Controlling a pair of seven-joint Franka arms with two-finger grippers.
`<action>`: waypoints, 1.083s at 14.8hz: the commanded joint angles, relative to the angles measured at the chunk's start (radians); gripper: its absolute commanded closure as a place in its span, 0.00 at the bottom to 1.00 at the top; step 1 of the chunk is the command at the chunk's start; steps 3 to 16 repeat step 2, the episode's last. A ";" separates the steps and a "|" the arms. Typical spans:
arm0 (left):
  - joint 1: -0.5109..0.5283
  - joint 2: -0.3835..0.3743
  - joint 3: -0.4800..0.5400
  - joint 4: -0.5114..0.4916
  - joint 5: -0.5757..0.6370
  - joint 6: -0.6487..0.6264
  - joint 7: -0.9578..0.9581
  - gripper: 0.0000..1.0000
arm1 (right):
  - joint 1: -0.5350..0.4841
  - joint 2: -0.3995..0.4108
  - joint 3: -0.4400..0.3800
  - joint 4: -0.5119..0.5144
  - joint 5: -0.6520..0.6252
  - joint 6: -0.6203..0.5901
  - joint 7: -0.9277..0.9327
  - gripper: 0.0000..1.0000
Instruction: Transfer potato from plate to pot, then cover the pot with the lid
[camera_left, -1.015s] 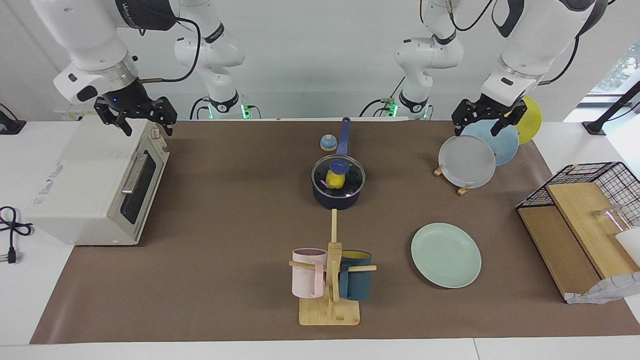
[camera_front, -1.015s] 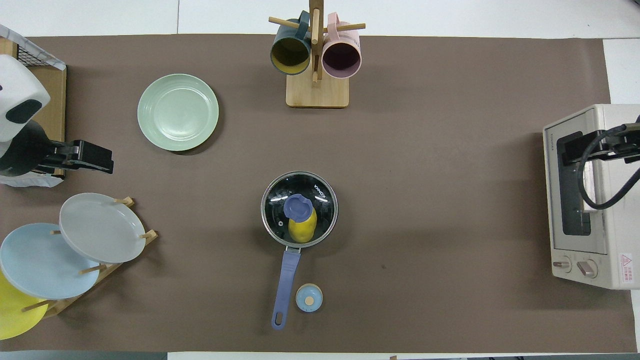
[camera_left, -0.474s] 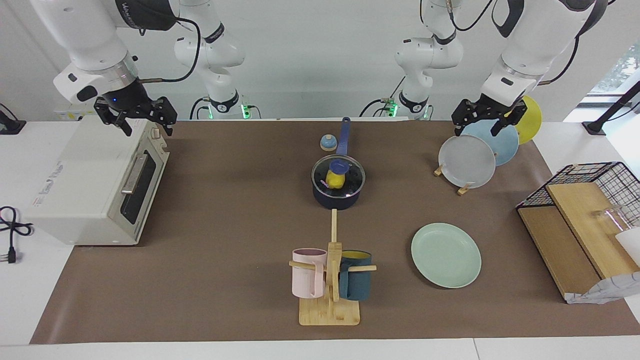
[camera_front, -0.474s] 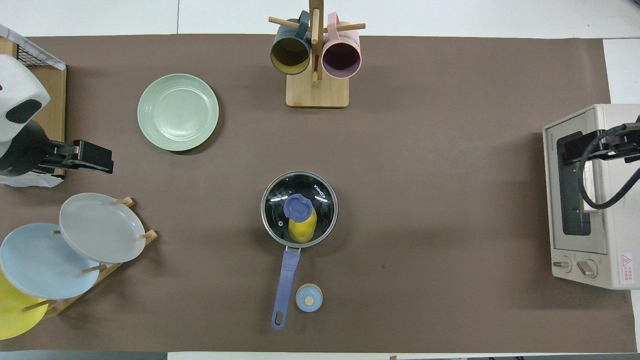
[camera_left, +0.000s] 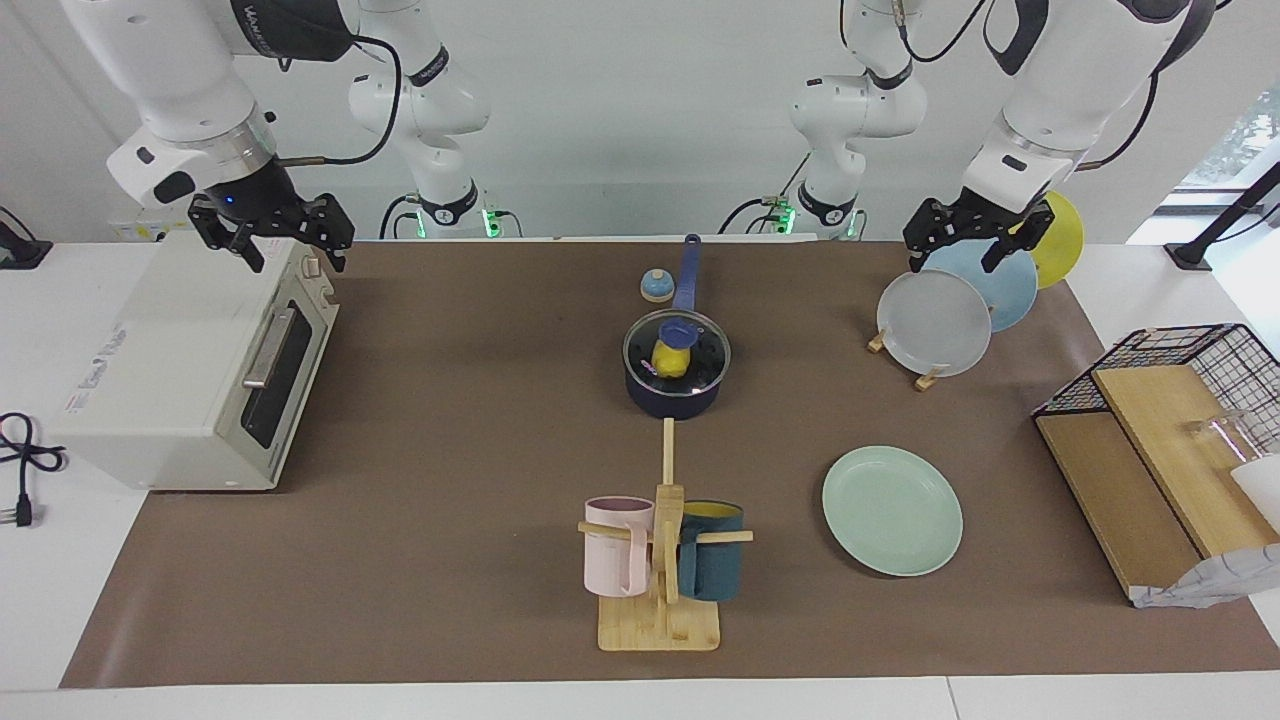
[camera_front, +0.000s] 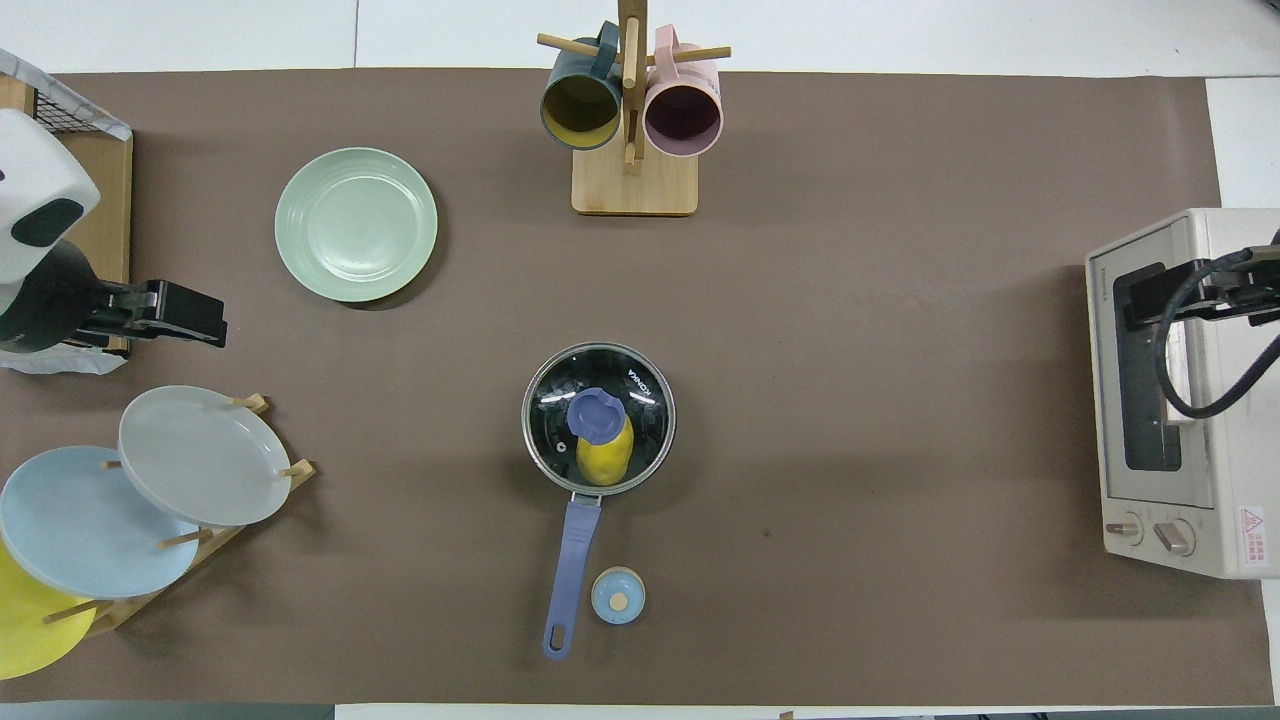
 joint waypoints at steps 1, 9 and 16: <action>-0.005 -0.012 0.006 -0.008 0.016 -0.005 -0.003 0.00 | -0.015 -0.005 0.010 -0.012 0.018 0.019 -0.024 0.00; -0.005 -0.012 0.006 -0.008 0.016 -0.005 -0.003 0.00 | -0.015 -0.005 0.011 -0.012 0.018 0.019 -0.025 0.00; -0.005 -0.012 0.006 -0.008 0.016 -0.005 -0.003 0.00 | -0.015 -0.005 0.011 -0.012 0.018 0.019 -0.025 0.00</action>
